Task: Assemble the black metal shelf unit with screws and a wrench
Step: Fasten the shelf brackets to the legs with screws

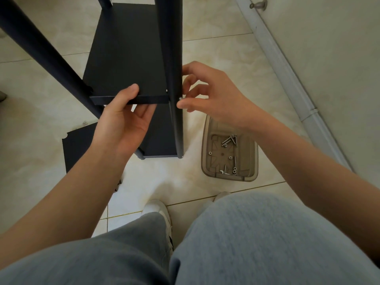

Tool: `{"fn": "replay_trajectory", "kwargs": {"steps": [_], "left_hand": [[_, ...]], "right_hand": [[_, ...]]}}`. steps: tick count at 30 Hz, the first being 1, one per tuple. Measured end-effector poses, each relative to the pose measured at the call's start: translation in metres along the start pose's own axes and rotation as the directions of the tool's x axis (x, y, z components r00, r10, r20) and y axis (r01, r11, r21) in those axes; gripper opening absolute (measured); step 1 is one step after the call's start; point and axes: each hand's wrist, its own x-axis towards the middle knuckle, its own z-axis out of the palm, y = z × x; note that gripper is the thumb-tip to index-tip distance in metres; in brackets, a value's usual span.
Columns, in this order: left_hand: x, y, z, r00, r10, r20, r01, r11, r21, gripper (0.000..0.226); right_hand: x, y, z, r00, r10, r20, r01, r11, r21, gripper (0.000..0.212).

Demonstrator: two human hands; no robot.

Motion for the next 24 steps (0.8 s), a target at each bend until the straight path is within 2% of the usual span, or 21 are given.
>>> {"fn": "replay_trajectory", "kwargs": {"steps": [6, 9, 15, 19, 24], "left_hand": [[-0.0008, 0.0000, 0.0009, 1.000, 0.005, 0.010, -0.005, 1.000, 0.016, 0.007], [-0.0011, 0.0013, 0.0033, 1.000, 0.001, 0.023, -0.001, 1.000, 0.009, 0.015], [-0.0025, 0.0023, 0.0014, 1.000, -0.007, 0.010, 0.007, 0.999, 0.046, 0.016], [-0.0034, 0.0025, 0.0011, 0.999, -0.008, 0.032, 0.007, 0.999, 0.042, 0.019], [-0.0049, 0.0016, -0.0009, 0.996, -0.020, 0.086, 0.013, 0.996, 0.089, 0.010]], "right_hand": [[0.0019, 0.0022, -0.0027, 1.000, -0.003, 0.025, 0.003, 1.000, 0.010, 0.036], [0.0033, 0.0018, -0.0040, 0.999, 0.009, 0.035, -0.009, 1.000, -0.002, 0.038], [0.0037, 0.0016, -0.0047, 0.998, 0.019, 0.054, -0.018, 0.999, -0.030, 0.040], [0.0029, 0.0017, -0.0042, 0.999, 0.010, 0.049, -0.008, 0.999, -0.047, 0.034], [-0.0006, 0.0029, -0.0014, 1.000, 0.004, 0.025, -0.003, 0.999, -0.040, 0.031]]}}
